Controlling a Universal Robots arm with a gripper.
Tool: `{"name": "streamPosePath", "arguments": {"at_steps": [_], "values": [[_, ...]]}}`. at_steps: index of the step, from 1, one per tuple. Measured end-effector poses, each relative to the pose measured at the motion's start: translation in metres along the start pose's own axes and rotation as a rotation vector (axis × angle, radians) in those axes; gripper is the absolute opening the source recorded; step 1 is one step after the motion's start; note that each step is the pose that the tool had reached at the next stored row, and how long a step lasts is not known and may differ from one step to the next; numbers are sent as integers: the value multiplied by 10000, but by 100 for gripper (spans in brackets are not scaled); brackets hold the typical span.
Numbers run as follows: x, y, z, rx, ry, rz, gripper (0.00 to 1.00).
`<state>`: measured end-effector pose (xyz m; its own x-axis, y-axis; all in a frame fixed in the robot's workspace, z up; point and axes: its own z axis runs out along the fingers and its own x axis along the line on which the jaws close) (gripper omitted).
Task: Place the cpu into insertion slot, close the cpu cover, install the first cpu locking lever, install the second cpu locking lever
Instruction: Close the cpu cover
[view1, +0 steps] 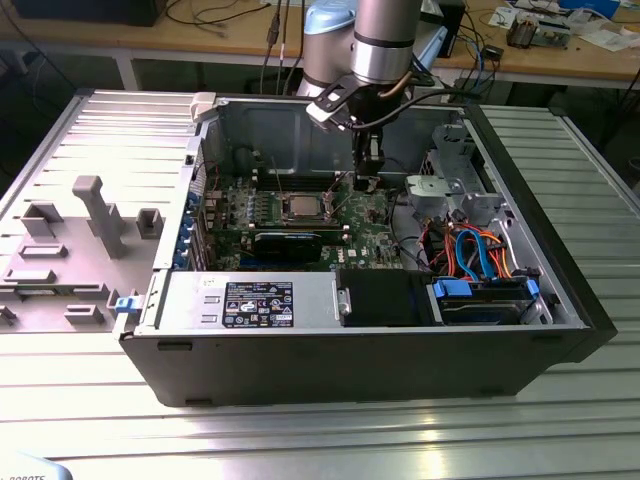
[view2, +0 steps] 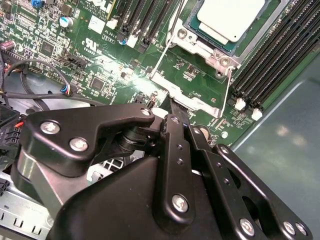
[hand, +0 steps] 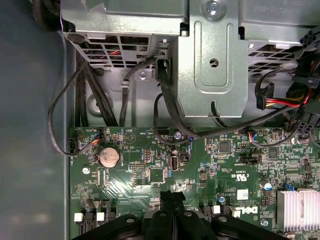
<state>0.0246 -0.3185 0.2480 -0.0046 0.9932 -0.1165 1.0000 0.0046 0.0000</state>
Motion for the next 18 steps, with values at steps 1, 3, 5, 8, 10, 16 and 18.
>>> {"name": "streamPosePath", "arguments": {"at_steps": [1,3,5,8,10,16,18], "values": [[0,-2,0,0,-1,1,11],[0,-13,0,0,-1,0,11],[0,-25,0,0,-1,-1,11],[1,-52,0,0,-1,0,11],[1,-68,0,0,-1,0,11],[2,-115,-1,0,-1,0,11],[2,-125,-1,0,-1,0,11]]}}
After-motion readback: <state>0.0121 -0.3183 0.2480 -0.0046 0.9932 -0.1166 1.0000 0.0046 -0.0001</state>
